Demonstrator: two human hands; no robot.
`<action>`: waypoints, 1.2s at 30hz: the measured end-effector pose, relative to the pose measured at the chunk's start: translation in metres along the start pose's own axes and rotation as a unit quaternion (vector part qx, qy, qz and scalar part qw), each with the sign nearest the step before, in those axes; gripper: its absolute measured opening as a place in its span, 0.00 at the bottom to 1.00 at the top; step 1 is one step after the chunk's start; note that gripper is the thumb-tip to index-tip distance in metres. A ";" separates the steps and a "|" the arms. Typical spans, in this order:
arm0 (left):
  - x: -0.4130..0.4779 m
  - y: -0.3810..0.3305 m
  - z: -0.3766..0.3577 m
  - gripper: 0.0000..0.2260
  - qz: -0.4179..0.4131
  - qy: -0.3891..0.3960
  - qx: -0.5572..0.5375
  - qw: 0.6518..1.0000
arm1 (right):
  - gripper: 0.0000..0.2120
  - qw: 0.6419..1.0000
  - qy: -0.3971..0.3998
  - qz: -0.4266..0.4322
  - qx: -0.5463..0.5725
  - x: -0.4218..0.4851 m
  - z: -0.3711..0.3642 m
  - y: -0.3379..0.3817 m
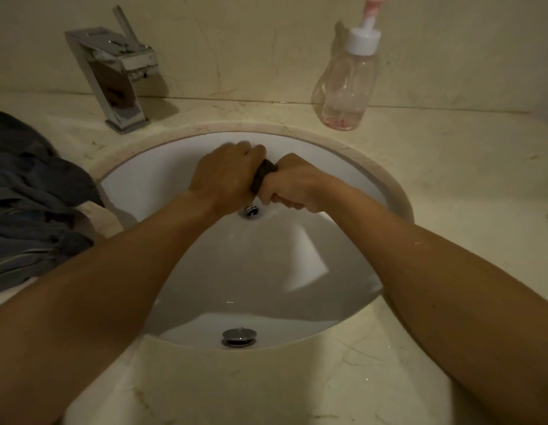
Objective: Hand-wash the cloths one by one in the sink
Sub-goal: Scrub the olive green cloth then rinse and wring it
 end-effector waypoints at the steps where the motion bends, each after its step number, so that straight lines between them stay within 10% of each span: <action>1: 0.001 0.001 -0.003 0.08 0.033 0.035 -0.024 0.999 | 0.06 0.997 -0.033 0.010 -0.073 -0.001 0.003 0.003; 5: 0.006 0.006 -0.021 0.05 0.107 0.180 -0.155 0.966 | 0.13 0.899 -0.135 0.100 -0.405 -0.009 -0.003 0.024; 14: -0.022 0.015 -0.037 0.11 0.137 0.494 -0.462 0.724 | 0.18 0.828 -0.120 0.251 -0.487 -0.007 -0.020 0.036; 26: -0.031 0.020 -0.001 0.25 0.216 0.199 -0.635 0.715 | 0.14 0.945 -0.237 0.105 -0.198 -0.031 0.026 0.014; 29: -0.031 0.009 0.004 0.22 0.231 0.113 -0.698 0.668 | 0.20 0.964 -0.141 0.176 -0.144 -0.034 -0.002 0.022; 36: -0.022 0.013 0.018 0.17 0.176 -0.028 -0.698 0.694 | 0.13 0.944 0.039 0.227 0.235 -0.048 -0.006 0.009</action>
Point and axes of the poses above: each hand's wrist, its own x-axis towards the middle knuckle, its own z-axis out of the back of the hand, y = z × x, the point moved 6 cm from there along x, towards the middle knuckle, and after that the axes turned 14 degrees about y, right-handed, at the moved point
